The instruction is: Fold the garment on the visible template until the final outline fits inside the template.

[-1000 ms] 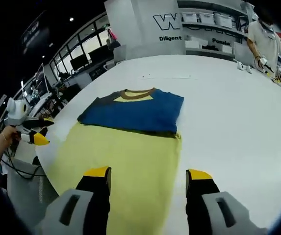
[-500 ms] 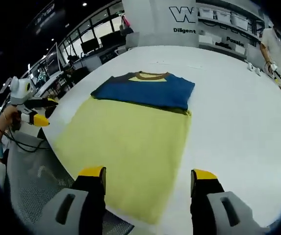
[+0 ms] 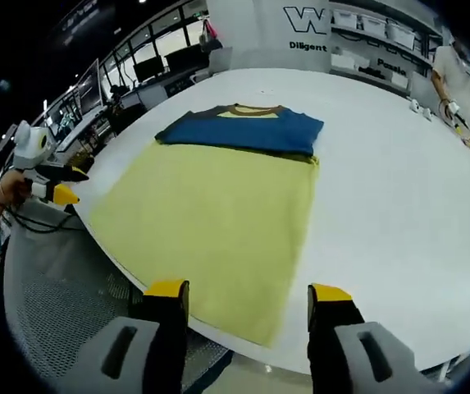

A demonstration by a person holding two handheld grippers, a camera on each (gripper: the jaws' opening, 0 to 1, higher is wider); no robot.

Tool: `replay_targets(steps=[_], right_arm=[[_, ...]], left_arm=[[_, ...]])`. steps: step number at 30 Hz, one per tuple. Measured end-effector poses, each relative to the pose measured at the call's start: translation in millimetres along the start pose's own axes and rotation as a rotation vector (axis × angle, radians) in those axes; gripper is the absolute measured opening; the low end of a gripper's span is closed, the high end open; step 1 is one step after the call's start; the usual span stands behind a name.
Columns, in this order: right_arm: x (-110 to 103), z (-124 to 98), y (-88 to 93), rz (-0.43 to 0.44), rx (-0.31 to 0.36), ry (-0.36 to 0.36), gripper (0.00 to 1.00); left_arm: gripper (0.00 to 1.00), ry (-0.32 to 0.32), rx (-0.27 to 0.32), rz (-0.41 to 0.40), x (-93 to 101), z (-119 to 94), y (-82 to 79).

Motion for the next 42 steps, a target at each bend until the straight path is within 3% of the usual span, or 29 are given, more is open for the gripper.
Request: replay_targets(steps=[6,12,17,21,31,42], right_arm=[[4,-1,13.2,0.023,-0.03,0.028,0.49],[0,0,23.7,0.034,-0.055,0.02,0.44],[1,0,29.5,0.039,-0.064,0.031,0.32],[4,0,31.8,0.044,-0.062,0.044,0.31],[5,2,34.6,0.051,-0.064,0.048,0.25],[7,4,40.2,0.051,-0.086,0.044,0.21]], left_arm=[[0.71,-0.035,-0.046,-0.003,-3.3,2,13.6],[0.58,-0.094,-0.062,0.005,-10.9,1,18.5],[0.52,-0.127,-0.093,-0.002,-12.7,3,26.1],[0.43,-0.132,-0.107,-0.023,-12.2,9,30.1],[0.32,-0.126,-0.139,-0.044,-7.5,14,36.7],[0.29,-0.149,-0.157,-0.043,-11.7,20,41.4]])
Point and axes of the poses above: the point that each gripper's makers call its tool centre point, and the gripper's own axes: z roughly forward along the fingers, x roughly to its right, y roughly out of its underside, the point moved 1 cm from there along -z, roughly backward along the fingers, and after that the axes turned 13 degrees about -z, right-handed, at the moved point
